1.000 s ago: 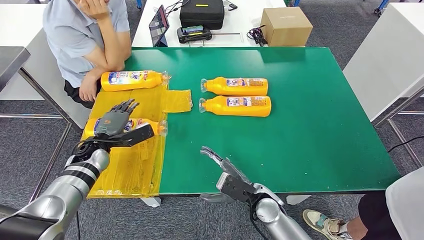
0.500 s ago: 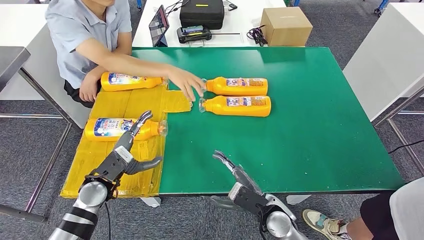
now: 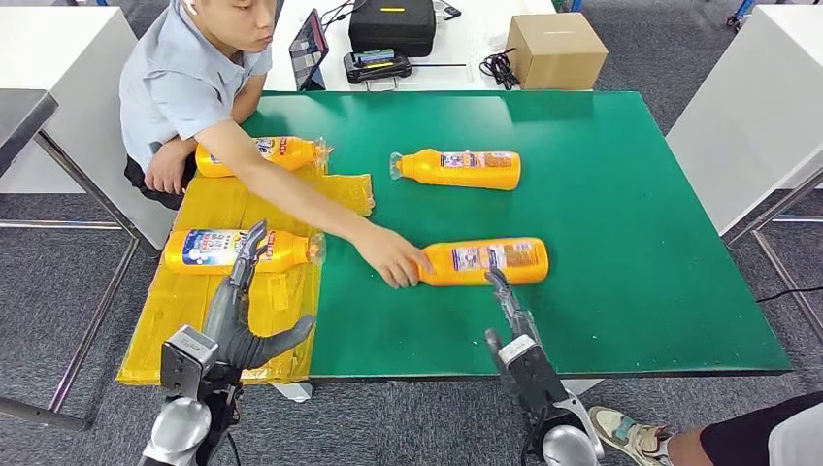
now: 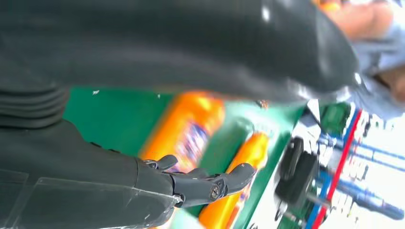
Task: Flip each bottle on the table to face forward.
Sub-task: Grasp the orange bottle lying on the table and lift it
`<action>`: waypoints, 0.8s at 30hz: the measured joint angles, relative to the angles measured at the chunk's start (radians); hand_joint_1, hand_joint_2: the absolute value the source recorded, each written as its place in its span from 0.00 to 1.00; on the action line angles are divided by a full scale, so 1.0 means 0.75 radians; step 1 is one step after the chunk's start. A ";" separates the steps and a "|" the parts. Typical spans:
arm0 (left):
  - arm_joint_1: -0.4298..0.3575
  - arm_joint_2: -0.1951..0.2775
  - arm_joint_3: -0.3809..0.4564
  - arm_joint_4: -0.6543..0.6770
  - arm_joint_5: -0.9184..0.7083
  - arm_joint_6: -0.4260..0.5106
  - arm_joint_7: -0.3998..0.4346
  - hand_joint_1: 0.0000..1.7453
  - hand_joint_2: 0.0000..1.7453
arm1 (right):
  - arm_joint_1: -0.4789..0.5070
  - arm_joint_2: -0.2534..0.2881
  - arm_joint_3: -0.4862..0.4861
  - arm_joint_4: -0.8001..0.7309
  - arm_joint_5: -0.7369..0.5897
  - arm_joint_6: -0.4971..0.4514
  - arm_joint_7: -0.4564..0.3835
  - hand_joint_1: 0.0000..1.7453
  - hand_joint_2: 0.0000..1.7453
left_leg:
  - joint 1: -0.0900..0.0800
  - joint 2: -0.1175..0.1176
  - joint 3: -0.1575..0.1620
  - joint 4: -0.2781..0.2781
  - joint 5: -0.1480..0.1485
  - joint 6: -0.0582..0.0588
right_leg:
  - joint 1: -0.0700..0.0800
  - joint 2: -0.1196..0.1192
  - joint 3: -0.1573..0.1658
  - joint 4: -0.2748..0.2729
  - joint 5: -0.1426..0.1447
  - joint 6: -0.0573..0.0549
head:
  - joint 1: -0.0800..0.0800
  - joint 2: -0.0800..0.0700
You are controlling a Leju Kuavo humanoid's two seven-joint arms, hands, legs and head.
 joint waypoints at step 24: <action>0.162 -0.118 -0.203 -0.163 0.089 -0.014 -0.116 0.00 1.00 | 0.145 -0.039 -0.103 -0.214 0.907 -0.639 0.178 0.00 1.00 | 0.000 0.000 0.001 0.000 0.000 0.000 | 0.000 0.000 0.001 0.000 0.000 0.000 | 0.000 0.000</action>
